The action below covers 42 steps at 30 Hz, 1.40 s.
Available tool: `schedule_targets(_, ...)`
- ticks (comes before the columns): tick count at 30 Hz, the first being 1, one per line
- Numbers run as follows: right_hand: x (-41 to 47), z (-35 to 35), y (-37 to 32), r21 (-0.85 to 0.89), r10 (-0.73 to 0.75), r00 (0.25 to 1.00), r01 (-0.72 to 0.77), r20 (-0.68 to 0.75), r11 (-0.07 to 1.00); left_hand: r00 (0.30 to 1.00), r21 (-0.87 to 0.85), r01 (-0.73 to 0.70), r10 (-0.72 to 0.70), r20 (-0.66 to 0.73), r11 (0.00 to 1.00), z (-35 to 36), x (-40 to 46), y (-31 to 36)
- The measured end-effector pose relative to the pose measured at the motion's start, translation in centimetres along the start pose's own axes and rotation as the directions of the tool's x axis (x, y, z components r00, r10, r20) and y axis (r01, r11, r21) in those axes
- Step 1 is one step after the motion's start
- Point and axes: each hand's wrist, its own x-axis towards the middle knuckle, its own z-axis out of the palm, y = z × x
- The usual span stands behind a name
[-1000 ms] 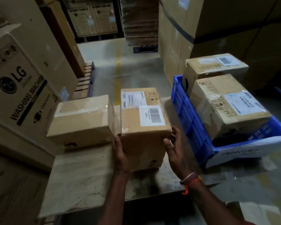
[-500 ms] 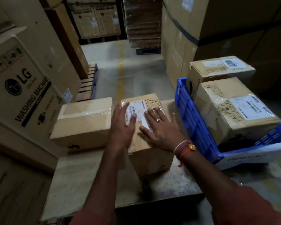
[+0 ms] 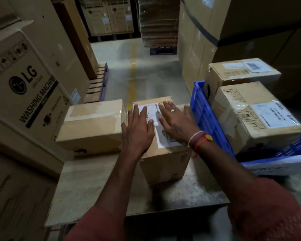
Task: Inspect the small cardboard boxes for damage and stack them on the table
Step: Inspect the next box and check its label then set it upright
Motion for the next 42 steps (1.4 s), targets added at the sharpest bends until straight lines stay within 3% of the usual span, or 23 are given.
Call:
schedule_targets(5, 2.4, 2.0, 1.0, -0.014, 0.031, 0.999, -0.031, 0.021, 0.999, 0.998, 0.079, -0.045, 0.042, 0.037, 0.996, 0.6, 2.1, 0.1)
schedule_targets(12, 2.5, 2.6, 0.4, -0.164, 0.024, 0.998, -0.014, 0.058, 0.986, 0.993, 0.207, -0.094, 0.078, 0.083, 0.974, 0.5, 2.5, -0.7)
schedule_targets(15, 1.9, 2.4, 0.2, -0.158, 0.054, 0.998, -0.051, 0.018, 0.986, 0.991, 0.247, -0.124, 0.108, 0.076, 0.961, 0.1, 2.9, -0.3)
schedule_targets(18, 0.9, 2.6, 0.1, -0.101, 0.098, 0.995, -0.098, -0.003, 0.990, 0.966, 0.218, -0.252, 0.233, 0.109, 0.943, 0.1, 3.5, -1.0)
schedule_targets(21, 0.4, 3.1, 0.4, 0.025, 0.121, 0.992, -0.122, 0.032, 0.992, 0.935, 0.084, -0.328, 0.310, 0.172, 0.941, 0.3, 3.7, -1.8)
schedule_targets(24, 0.7, 3.3, 1.0, 0.125, 0.135, 0.991, -0.136, 0.021, 0.983, 0.966, 0.028, -0.251, 0.249, 0.072, 0.968, 0.6, 3.4, -1.6)
schedule_targets(26, 0.9, 2.9, 1.2, 0.232, 0.186, 0.982, -0.186, 0.020, 0.955, 0.997, -0.054, -0.071, 0.070, -0.011, 0.996, 0.5, 3.0, -1.0)
schedule_targets(29, 0.6, 2.8, 1.0, 0.235, 0.151, 0.987, -0.133, -0.062, 0.963, 0.998, -0.120, 0.058, -0.057, 0.012, 0.991, 0.3, 2.5, -0.7)
schedule_targets(35, -0.8, 2.4, -0.2, 0.230, 0.014, 0.952, 0.060, -0.307, 0.971, 0.989, -0.204, -0.047, 0.017, -0.148, 0.978, -1.2, 0.7, -0.5)
schedule_targets(39, -1.8, 2.1, -1.1, 0.387, 0.009, 0.854, 0.227, -0.520, 0.894, 0.912, -0.352, -0.251, 0.098, -0.398, 0.902, -2.1, -0.2, -0.1)
schedule_targets(42, -3.5, 3.5, -0.3, 0.440, 0.110, 0.793, 0.211, -0.600, 0.873, 0.823, -0.367, -0.411, 0.166, -0.543, 0.835, -0.3, -1.9, -0.8)
